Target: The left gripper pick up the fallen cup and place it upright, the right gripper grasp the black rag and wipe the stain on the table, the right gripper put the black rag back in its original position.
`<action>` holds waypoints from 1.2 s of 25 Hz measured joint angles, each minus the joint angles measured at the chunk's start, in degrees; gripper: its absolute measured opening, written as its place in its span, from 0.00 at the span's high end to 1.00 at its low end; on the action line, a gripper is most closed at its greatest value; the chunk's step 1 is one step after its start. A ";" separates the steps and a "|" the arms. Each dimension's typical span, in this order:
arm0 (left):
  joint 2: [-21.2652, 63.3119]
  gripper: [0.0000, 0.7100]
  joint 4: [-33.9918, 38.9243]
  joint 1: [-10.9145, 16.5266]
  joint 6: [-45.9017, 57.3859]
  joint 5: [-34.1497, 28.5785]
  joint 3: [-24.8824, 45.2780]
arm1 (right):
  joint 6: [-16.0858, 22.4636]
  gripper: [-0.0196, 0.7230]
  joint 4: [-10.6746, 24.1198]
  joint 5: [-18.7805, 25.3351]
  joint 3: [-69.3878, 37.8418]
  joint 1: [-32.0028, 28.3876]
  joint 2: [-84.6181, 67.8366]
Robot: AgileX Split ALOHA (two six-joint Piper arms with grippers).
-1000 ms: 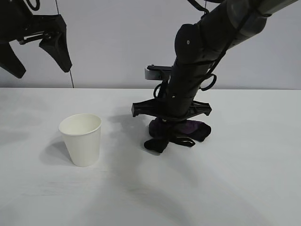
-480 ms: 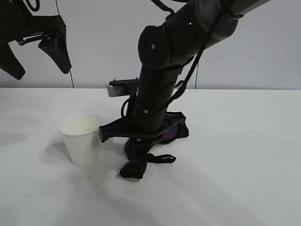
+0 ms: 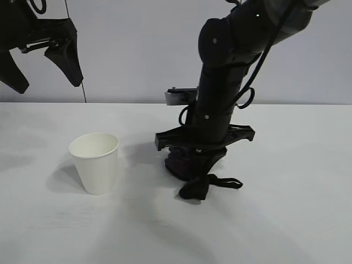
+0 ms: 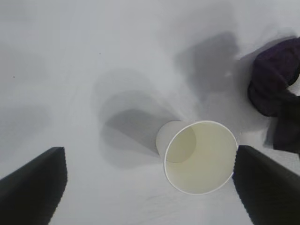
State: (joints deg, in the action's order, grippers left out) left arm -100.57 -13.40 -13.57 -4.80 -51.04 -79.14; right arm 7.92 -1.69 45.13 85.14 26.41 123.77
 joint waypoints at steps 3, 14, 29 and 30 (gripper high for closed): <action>0.00 0.02 0.00 0.00 0.00 0.00 0.00 | 0.00 0.88 0.00 1.21 -1.53 -1.56 -1.85; 0.00 0.02 0.00 0.00 0.00 -0.07 0.00 | -0.19 0.20 -2.10 4.26 -2.04 -4.48 -14.04; 0.00 0.02 0.00 0.00 0.00 -0.09 0.00 | -6.07 0.19 -11.38 7.85 -2.13 -11.29 -21.43; 0.00 0.02 0.00 0.00 0.00 -0.09 0.00 | -6.07 0.19 -11.38 7.85 -2.13 -11.29 -21.43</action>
State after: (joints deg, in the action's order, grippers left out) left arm -100.57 -13.40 -13.57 -4.80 -51.13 -79.14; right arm 1.85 -13.07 52.98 83.01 15.13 102.35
